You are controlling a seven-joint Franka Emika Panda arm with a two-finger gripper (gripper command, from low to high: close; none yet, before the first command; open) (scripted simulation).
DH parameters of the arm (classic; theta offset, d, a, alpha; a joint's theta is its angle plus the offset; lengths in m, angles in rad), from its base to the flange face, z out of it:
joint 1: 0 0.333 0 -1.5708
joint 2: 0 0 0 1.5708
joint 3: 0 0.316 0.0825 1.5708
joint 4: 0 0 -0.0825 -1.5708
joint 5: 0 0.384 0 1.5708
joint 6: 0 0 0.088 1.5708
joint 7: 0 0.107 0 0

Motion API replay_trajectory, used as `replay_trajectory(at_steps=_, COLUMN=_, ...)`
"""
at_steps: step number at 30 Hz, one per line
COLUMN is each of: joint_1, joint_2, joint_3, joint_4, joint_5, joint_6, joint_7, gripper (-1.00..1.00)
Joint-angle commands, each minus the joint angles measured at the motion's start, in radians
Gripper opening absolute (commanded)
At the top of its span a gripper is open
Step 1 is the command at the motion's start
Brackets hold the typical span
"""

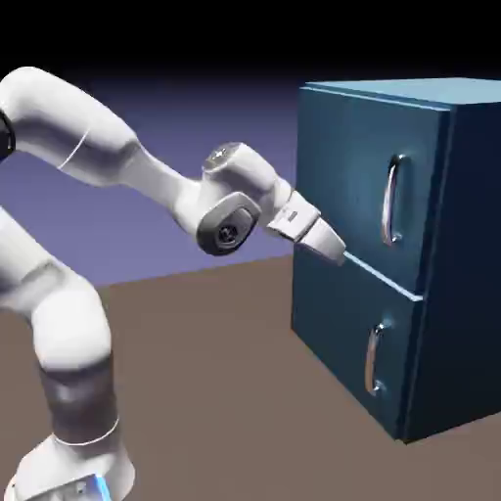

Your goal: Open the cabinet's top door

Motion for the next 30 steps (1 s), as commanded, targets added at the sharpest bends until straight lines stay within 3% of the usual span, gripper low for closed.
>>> replay_trajectory(at_steps=1, joint_1=0.013, joint_2=-0.006, joint_3=-0.015, joint_4=0.005, joint_5=-0.044, joint_6=-0.003, joint_7=0.032, gripper=1.0)
replay_trajectory(at_steps=30, joint_1=0.394, joint_2=-0.193, joint_3=-0.458, joint_4=0.149, joint_5=-1.305, joint_6=-0.099, joint_7=0.972, gripper=1.0)
